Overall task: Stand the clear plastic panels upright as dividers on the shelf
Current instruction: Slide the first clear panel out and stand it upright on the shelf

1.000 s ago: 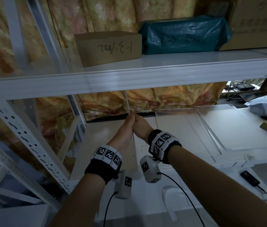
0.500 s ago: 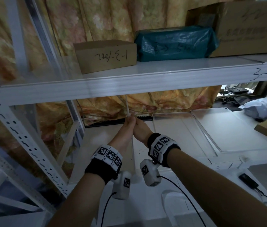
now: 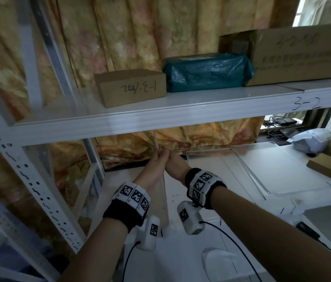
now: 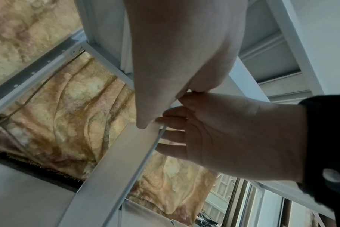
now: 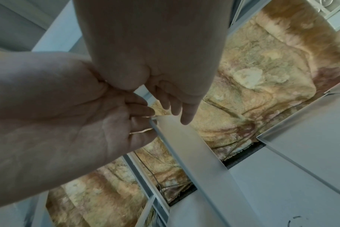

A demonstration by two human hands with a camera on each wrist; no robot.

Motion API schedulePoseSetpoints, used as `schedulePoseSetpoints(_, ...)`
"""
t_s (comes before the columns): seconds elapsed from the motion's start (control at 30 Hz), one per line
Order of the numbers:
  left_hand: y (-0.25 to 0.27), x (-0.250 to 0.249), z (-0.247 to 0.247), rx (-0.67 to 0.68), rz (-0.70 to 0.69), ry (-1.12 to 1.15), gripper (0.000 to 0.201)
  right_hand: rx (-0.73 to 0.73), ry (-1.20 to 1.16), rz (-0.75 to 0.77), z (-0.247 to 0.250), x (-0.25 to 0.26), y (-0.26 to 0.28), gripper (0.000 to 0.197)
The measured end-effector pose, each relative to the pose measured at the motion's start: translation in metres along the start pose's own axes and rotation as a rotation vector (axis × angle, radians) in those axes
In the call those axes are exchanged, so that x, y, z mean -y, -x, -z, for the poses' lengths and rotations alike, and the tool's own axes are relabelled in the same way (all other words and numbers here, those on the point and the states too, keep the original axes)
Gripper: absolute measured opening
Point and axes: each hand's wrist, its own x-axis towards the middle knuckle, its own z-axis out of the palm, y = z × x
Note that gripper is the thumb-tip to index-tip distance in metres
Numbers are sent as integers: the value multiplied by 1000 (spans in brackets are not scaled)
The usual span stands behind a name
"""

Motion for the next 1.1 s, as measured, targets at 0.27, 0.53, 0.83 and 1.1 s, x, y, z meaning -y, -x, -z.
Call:
schedulePoseSetpoints(0.27, 11, -22, 3, -72, -92, -97, 73, -104, 54, 33, 34, -7, 8, 56)
schedulePoseSetpoints(0.53, 8, -33, -48, -135, -191, -380, 38, 25, 160, -3, 92, -79, 8, 59)
schedulePoseSetpoints(0.83, -44, -7, -169, -139, 58, -295, 50, 164, 326, -208, 204, -225, 27, 60)
schedulePoseSetpoints(1.1, -64, 93, -212, -50, 264, -445, 45, 266, 485, -292, 231, -321, 49, 49)
